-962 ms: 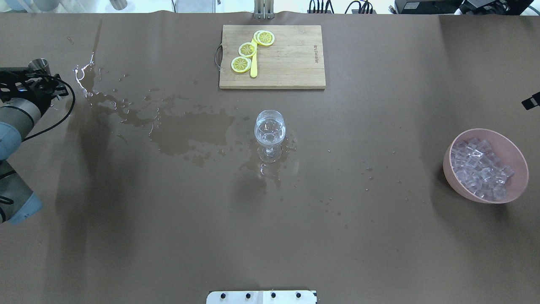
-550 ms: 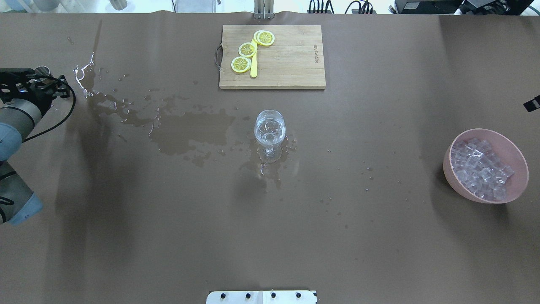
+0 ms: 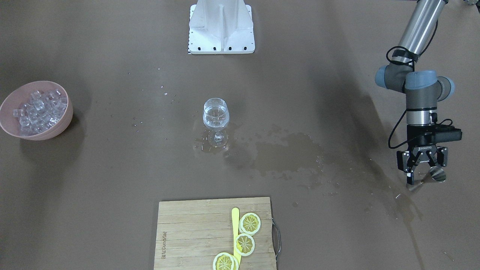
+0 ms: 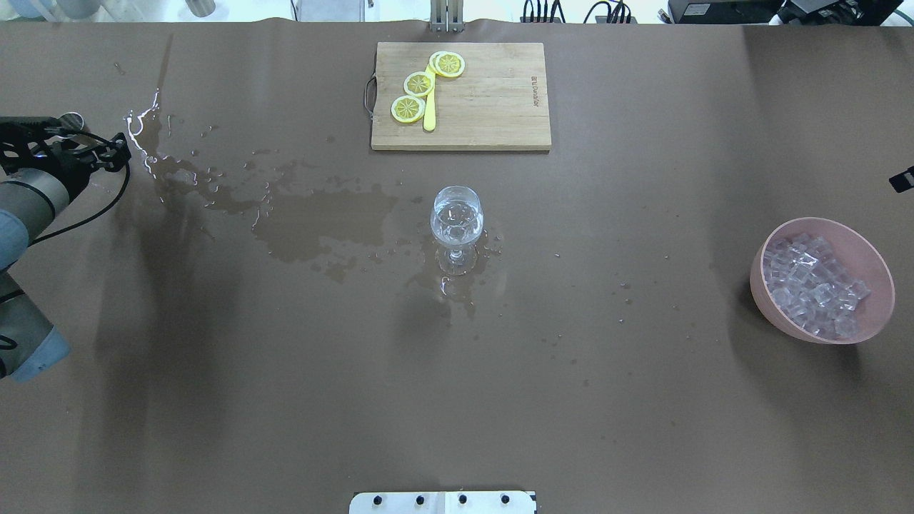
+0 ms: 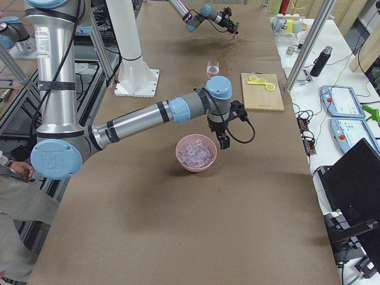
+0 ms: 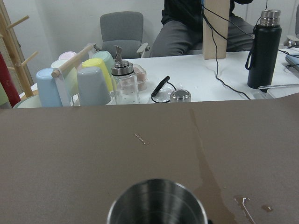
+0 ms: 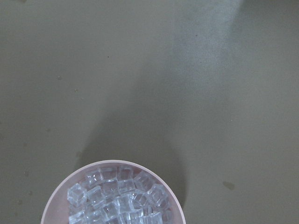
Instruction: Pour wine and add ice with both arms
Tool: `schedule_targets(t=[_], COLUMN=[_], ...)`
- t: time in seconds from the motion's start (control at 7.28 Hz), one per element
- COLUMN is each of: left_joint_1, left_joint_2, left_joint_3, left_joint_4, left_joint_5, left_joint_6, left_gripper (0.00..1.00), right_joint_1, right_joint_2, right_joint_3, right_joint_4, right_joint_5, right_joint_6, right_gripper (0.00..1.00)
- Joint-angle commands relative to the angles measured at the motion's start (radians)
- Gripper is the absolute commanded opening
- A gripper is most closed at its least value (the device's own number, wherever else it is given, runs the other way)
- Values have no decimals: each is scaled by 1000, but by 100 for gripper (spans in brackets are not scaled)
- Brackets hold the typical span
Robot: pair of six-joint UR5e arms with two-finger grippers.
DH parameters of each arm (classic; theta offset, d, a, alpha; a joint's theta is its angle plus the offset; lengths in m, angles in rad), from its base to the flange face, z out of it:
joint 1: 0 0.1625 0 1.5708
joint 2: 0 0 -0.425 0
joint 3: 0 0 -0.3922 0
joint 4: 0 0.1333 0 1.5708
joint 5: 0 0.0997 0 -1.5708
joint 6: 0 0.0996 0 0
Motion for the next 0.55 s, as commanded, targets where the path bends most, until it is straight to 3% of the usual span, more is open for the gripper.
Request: schedule_targets(t=[0.0, 0.41], left_joint_1=[-4, -105], left_joint_2=[45, 211], left_joint_3=[-22, -186], left_joint_4=[-35, -49], left_joint_5=[-44, -336], left_joint_6=[32, 38], left_gripper=[98, 98], right_joint_1=[0, -2], right_joint_2=[1, 4], right_joint_3=[1, -2], right_joint_4=[0, 0], right_joint_5=[0, -52], right_joint_6=[0, 9], right_gripper=[100, 100])
